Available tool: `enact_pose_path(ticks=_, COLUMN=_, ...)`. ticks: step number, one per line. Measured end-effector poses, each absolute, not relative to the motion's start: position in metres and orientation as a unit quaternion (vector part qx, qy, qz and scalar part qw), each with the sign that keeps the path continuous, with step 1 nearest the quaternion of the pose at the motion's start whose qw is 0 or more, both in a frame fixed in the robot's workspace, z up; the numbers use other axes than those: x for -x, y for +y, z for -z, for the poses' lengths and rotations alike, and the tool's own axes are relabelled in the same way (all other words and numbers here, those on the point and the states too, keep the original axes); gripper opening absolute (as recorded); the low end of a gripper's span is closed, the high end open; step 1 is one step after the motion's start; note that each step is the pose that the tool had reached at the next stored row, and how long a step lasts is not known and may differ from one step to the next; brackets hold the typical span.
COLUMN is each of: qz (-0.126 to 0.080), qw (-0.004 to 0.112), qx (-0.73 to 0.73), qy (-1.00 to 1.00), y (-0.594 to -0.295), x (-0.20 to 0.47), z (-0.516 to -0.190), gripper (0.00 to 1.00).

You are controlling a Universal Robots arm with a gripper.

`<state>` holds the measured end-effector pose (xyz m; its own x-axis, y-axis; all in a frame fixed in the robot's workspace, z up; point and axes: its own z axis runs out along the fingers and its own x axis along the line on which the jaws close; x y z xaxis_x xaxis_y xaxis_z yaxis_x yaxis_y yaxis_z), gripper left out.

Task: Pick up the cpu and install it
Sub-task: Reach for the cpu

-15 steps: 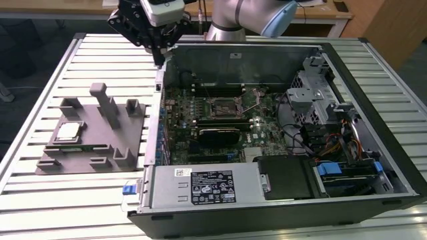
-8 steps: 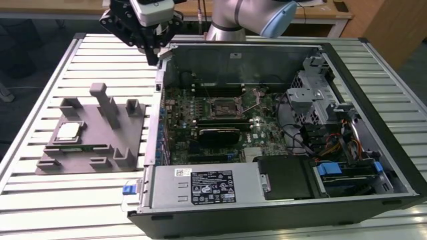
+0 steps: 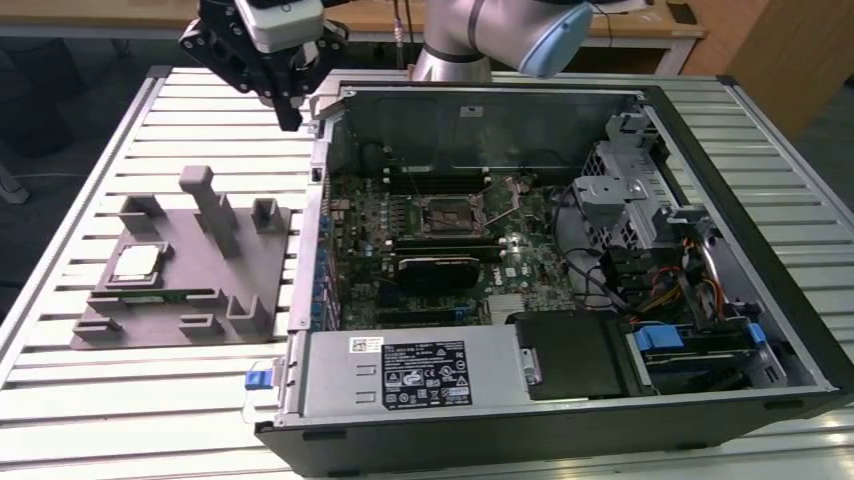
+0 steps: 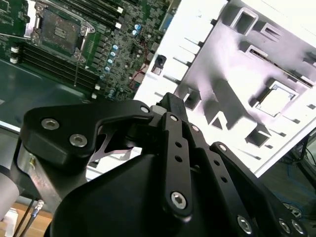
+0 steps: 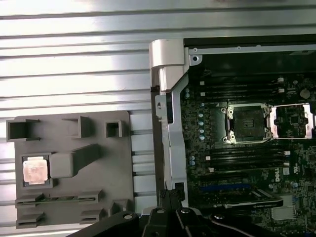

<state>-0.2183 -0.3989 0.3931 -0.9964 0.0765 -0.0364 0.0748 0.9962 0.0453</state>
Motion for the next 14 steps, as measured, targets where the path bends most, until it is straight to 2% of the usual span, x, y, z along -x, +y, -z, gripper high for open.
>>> enact_pose_path(ticks=14, qz=-0.022, qw=0.020, qx=-0.038, qy=0.999, y=-0.399, x=0.241, z=-0.393, gripper=0.11)
